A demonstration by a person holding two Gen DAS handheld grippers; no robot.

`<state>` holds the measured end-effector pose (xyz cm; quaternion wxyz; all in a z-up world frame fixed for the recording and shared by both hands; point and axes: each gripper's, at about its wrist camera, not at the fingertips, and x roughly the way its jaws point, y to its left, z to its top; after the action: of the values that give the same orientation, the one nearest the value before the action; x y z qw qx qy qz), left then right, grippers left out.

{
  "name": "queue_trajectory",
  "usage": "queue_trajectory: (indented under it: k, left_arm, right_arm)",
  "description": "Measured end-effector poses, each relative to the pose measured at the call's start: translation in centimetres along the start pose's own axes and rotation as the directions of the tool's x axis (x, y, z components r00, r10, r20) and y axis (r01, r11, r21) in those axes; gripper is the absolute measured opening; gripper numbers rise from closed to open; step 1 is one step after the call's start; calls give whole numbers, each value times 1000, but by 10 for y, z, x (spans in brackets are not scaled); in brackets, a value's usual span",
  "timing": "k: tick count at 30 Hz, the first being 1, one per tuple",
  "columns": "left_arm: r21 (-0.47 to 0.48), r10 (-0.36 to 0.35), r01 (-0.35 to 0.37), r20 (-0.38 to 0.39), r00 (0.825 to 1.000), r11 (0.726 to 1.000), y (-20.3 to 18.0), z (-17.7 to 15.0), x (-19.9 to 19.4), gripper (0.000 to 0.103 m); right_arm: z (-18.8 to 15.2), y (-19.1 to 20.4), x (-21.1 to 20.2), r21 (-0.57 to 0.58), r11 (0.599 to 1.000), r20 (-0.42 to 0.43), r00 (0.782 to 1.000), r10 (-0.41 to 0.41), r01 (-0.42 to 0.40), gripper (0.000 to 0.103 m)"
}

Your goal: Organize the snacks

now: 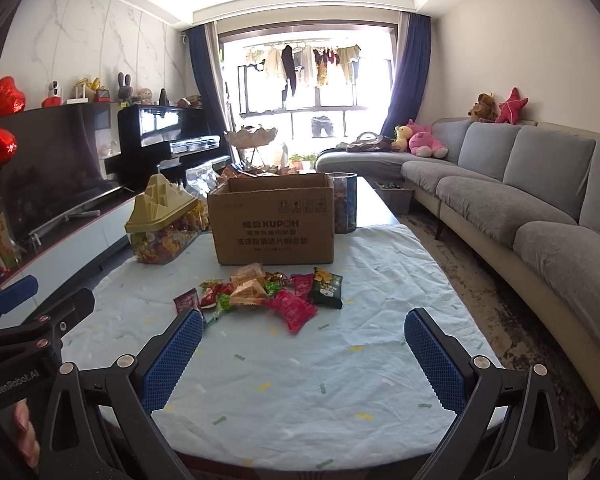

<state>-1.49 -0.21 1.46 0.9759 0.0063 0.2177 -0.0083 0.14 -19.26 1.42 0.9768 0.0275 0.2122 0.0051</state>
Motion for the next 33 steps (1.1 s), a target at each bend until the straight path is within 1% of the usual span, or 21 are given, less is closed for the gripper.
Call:
queue_trajectory:
  k: [6, 12, 17, 24, 33]
  left_arm:
    - [-2, 1, -1, -8, 1000, 1000, -3, 4, -2, 103]
    - [-5, 3, -4, -28, 1000, 1000, -3, 4, 8, 103]
    - [-7, -3, 3, -68, 998, 1000, 0, -5, 31, 103]
    - [-21, 10, -12, -110, 994, 1000, 0, -9, 61, 103]
    - [-45, 20, -28, -166, 986, 999, 1, -4, 110, 101]
  right_arm:
    - [-1, 1, 3, -3, 1000, -8, 1000, 13, -13, 102]
    - [-5, -2, 14, -2, 1000, -29, 999, 31, -31, 102]
    - [-9, -2, 29, -19, 999, -51, 998, 49, -50, 102]
    - [-16, -1, 59, -39, 996, -107, 992, 73, -78, 102]
    - [-6, -2, 110, -38, 993, -178, 979, 101, -109, 102]
